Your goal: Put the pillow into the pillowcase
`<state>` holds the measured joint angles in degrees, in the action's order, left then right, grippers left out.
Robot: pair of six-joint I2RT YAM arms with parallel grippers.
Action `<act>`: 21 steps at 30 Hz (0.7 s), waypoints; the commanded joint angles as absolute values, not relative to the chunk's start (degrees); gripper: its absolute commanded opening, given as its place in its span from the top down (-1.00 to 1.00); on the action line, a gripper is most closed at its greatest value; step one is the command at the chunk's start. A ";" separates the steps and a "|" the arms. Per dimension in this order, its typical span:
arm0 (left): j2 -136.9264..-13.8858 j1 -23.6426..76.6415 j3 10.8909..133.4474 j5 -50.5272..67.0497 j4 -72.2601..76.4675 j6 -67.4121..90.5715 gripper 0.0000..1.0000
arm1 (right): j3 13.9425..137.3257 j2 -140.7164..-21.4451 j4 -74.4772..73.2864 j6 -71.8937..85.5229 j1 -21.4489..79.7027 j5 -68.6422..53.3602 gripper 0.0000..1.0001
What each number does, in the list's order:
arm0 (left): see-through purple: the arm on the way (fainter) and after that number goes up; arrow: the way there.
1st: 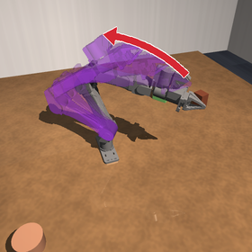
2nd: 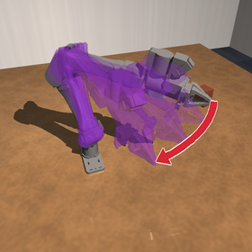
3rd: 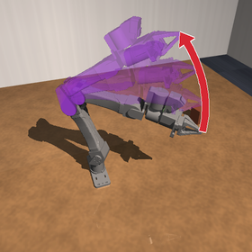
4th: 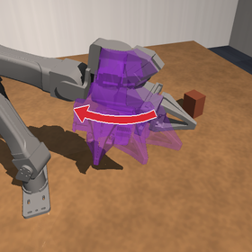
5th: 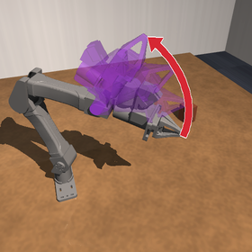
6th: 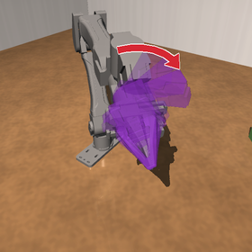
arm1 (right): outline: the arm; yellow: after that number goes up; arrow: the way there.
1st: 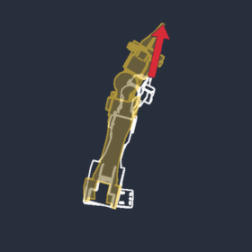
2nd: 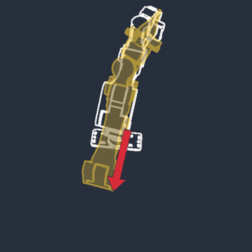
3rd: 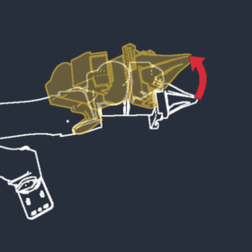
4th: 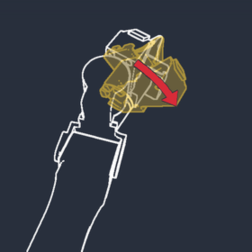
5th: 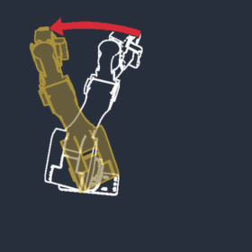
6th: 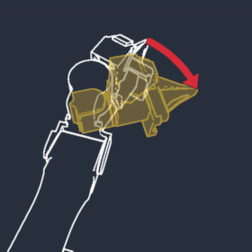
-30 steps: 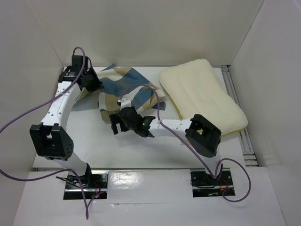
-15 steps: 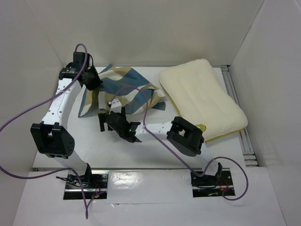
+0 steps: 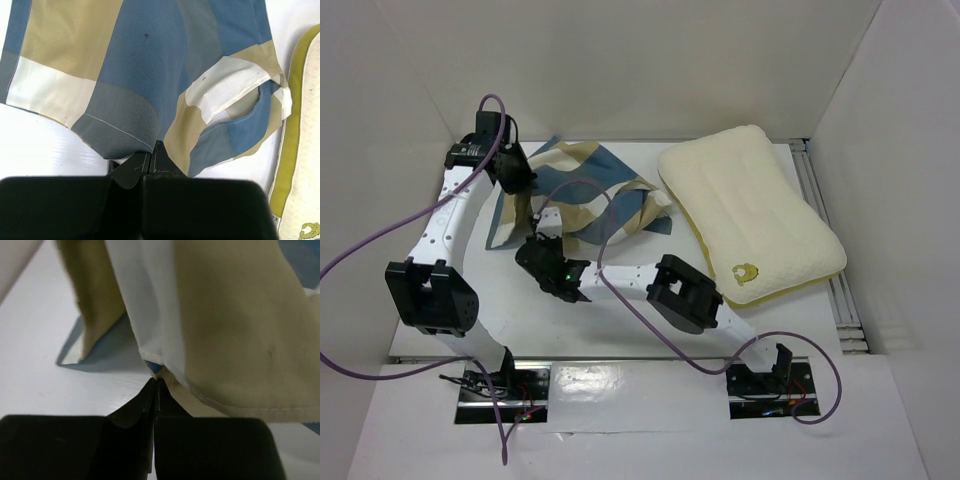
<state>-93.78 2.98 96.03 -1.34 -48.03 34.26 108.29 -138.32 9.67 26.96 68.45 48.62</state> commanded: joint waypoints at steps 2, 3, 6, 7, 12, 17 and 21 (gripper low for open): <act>-92.99 1.85 98.26 -2.11 -47.81 32.87 1.00 | 101.89 -132.56 9.57 29.00 67.68 57.02 1.00; -92.99 1.85 98.26 -1.50 -47.81 32.87 1.00 | 100.65 -131.50 9.58 29.00 67.68 57.04 1.00; -92.99 0.71 98.79 -0.88 -47.29 32.87 1.00 | 92.75 -124.74 8.96 29.00 67.68 59.33 1.00; -92.99 0.70 98.79 -0.88 -46.76 32.87 1.00 | 89.77 -122.28 8.96 29.00 67.68 59.33 1.00; -94.56 0.70 100.10 1.84 -45.62 31.65 1.00 | 71.30 -101.81 6.60 30.06 65.05 60.64 1.00; -93.87 0.18 101.42 10.43 -41.05 28.66 1.00 | 67.32 -85.63 9.13 18.58 55.65 52.41 1.00; -93.34 0.18 105.63 11.95 -40.52 27.34 1.00 | 78.35 -82.17 3.11 10.90 50.27 36.16 1.00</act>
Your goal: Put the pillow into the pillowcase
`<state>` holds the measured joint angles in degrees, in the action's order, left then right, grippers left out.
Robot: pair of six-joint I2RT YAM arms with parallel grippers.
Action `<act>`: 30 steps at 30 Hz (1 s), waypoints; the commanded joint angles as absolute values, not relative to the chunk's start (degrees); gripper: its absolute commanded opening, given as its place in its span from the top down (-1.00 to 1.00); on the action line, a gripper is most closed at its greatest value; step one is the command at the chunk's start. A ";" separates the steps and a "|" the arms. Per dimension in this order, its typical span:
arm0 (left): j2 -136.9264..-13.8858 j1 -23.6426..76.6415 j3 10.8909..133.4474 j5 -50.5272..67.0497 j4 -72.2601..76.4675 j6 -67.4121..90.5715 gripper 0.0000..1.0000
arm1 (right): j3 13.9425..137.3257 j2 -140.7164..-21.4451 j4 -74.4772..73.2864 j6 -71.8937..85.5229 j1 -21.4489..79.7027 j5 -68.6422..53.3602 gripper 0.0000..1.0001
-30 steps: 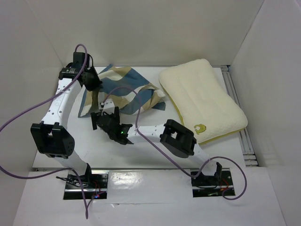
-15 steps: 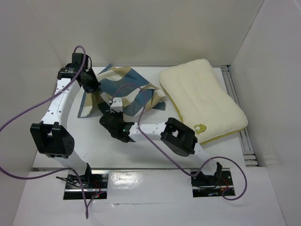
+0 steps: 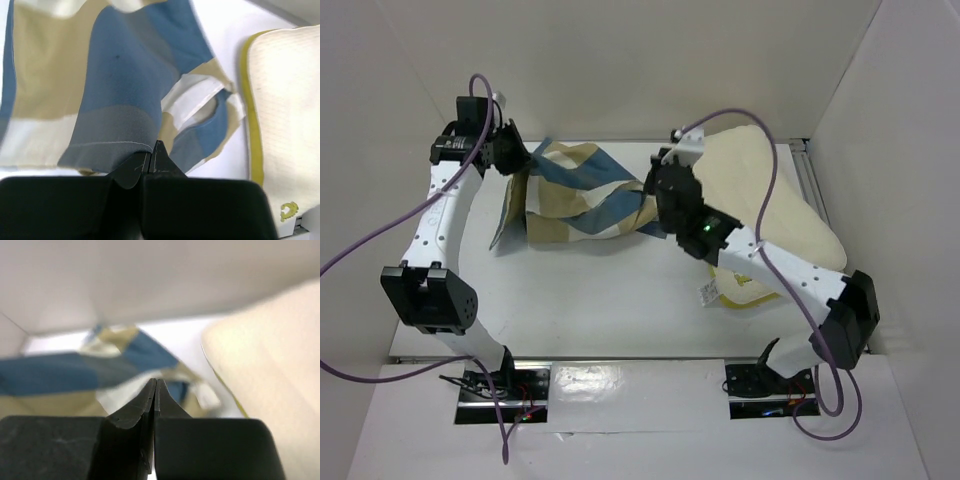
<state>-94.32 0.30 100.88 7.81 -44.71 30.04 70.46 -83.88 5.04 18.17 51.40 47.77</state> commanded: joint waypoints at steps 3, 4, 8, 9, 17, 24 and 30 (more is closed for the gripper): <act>-92.73 0.70 105.64 13.44 -41.13 26.72 1.00 | 80.95 -85.94 -3.95 12.55 51.67 29.47 1.00; -92.03 0.70 105.64 13.97 -41.13 26.11 1.00 | 80.25 -86.91 -3.95 12.57 53.77 27.96 0.87; -90.71 2.89 105.64 13.27 -42.53 24.79 1.00 | 79.63 -93.41 -2.91 15.55 59.49 25.32 -0.53; -90.70 2.90 105.64 11.79 -43.24 24.09 1.00 | 79.63 -94.82 -2.90 16.17 60.81 25.31 -0.66; -89.65 4.22 105.12 6.24 -44.47 23.03 1.00 | 91.63 -112.64 -1.30 20.03 67.06 36.01 -0.89; -89.65 4.22 104.59 3.34 -44.47 22.50 1.00 | 99.76 -119.53 -16.43 28.28 61.80 42.80 -0.89; -89.65 4.22 105.64 2.64 -45.00 22.50 1.00 | 92.11 -116.28 -15.64 26.29 54.95 36.85 -0.98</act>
